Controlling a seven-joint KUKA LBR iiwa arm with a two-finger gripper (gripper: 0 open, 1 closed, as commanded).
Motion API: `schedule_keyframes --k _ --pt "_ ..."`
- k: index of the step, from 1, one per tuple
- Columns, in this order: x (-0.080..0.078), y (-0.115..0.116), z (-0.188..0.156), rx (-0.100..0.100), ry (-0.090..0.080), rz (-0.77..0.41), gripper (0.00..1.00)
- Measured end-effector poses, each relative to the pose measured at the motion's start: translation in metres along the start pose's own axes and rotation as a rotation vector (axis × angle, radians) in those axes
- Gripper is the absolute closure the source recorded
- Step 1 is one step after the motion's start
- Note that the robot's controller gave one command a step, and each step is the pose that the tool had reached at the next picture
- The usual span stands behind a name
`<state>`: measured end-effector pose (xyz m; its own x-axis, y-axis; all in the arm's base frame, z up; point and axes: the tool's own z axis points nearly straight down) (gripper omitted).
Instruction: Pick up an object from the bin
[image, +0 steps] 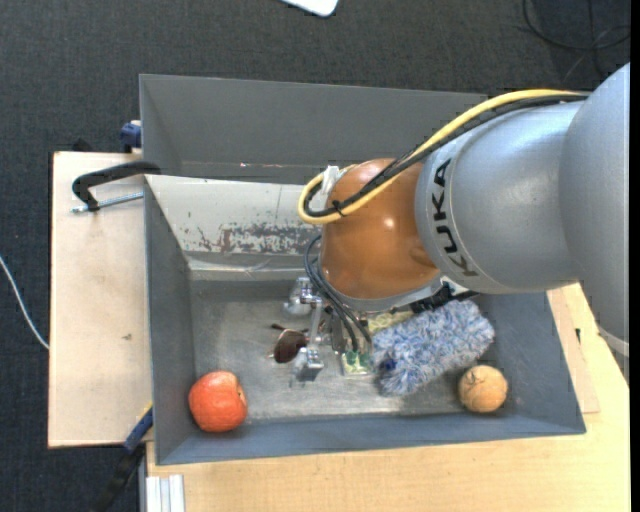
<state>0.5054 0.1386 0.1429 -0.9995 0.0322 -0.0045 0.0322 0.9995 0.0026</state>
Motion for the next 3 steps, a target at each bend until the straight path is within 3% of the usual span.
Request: schedule_keyframes --k 1,2,3 --pt "-0.042 -0.018 0.007 0.001 0.001 -0.235 0.0" --pt "-0.048 -0.04 -0.003 0.0 -0.001 -0.329 0.0" --pt "-0.058 -0.056 0.032 0.001 0.003 -0.053 0.0"
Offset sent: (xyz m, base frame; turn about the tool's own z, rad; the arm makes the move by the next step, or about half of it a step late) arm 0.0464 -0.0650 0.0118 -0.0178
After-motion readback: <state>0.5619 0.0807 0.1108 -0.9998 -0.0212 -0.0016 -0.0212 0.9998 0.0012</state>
